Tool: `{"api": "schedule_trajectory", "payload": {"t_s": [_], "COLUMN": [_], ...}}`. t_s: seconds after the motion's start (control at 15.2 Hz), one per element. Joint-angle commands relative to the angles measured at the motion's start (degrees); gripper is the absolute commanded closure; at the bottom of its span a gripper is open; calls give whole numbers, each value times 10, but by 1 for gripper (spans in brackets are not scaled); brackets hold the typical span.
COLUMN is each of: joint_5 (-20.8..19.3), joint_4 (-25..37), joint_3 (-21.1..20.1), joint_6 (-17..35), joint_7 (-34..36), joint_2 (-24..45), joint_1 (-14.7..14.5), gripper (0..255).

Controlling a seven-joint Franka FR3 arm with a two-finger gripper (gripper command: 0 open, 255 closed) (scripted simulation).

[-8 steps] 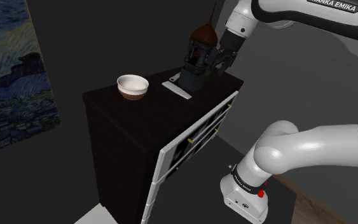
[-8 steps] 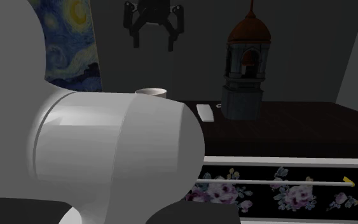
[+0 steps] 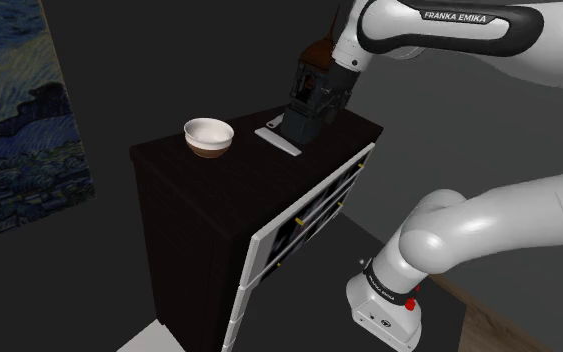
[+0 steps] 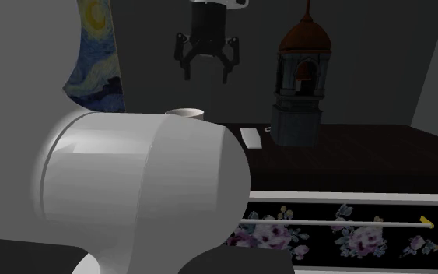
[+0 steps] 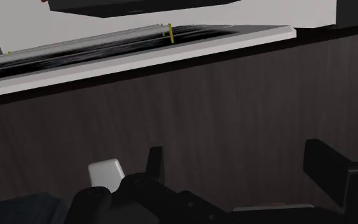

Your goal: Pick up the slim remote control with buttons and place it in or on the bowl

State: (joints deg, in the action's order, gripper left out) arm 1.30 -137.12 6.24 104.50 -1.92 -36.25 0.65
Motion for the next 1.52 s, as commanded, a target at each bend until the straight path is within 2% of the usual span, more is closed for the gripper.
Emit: {"api": "schedule_trajectory", "payload": {"t_s": [0.0,0.73,1.39,1.45], "joint_5": [-8,-5,36,37], "joint_4": [11,104,267,263], "joint_3": [15,67,82,81], "joint_6": [26,149,197,203], "joint_7": [-23,-125,-214,-215], "joint_2": [39,274,502,506], "joint_1": [2,2,21,22], "gripper": [0,0,0,0]}}
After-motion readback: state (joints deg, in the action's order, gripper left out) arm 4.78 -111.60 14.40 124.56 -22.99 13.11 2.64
